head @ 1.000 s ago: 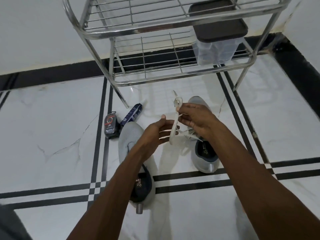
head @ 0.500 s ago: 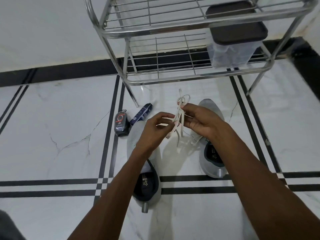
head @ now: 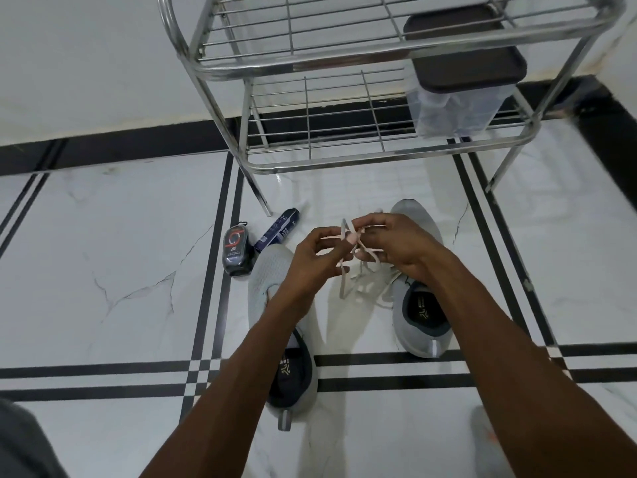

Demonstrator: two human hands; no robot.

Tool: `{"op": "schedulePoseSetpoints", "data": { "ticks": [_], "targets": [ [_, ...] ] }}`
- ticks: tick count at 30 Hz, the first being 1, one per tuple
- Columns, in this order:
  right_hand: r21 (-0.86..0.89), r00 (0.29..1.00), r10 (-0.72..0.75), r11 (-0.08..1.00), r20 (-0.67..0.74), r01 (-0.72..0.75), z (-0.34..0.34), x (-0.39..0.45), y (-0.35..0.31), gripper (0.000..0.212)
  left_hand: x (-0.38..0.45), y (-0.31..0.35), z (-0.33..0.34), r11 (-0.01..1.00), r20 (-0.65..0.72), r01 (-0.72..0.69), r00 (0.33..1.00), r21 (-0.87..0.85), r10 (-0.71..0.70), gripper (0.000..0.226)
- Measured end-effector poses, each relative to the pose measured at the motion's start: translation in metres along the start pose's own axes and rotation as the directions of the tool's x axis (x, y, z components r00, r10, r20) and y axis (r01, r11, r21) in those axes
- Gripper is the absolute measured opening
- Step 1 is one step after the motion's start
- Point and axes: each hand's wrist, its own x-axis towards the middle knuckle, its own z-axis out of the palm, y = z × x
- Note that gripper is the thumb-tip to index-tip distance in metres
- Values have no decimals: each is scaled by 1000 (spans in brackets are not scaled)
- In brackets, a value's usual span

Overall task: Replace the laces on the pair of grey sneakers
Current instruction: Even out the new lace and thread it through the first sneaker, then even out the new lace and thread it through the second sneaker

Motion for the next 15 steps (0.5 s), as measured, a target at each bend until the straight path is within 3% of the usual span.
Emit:
{"op": "schedulePoseSetpoints", "data": {
  "ticks": [3, 5, 7, 10, 12, 15],
  "targets": [
    [-174, 998, -55, 983, -2, 54, -1, 0, -4, 18, 1, -2, -4, 1000, -3, 23, 1000, 17, -23, 32],
    [-309, 998, -66, 949, -23, 56, -3, 2, -5, 15, 1, -5, -6, 998, -85, 19, 996, 60, -13, 27],
    [-489, 998, -49, 872, -47, 19, -6, 4, -5, 14, 4, -7, -9, 997, -174, 12, 985, 77, 1, 24],
    [-702, 1000, 16, 712, -3, -13, -7, 1, -10, 33, 11, -6, -17, 996, -274, -22, 961, 84, 45, 18],
    [-783, 996, 75, 622, 53, -5, -7, -7, -21, 40, 14, -6, -22, 997, -334, -27, 941, 75, 51, 18],
    [-804, 981, 164, 594, 106, -13, -11, -17, -36, 36, 17, -12, -31, 995, -390, 2, 920, 96, 36, 18]
  ]
}}
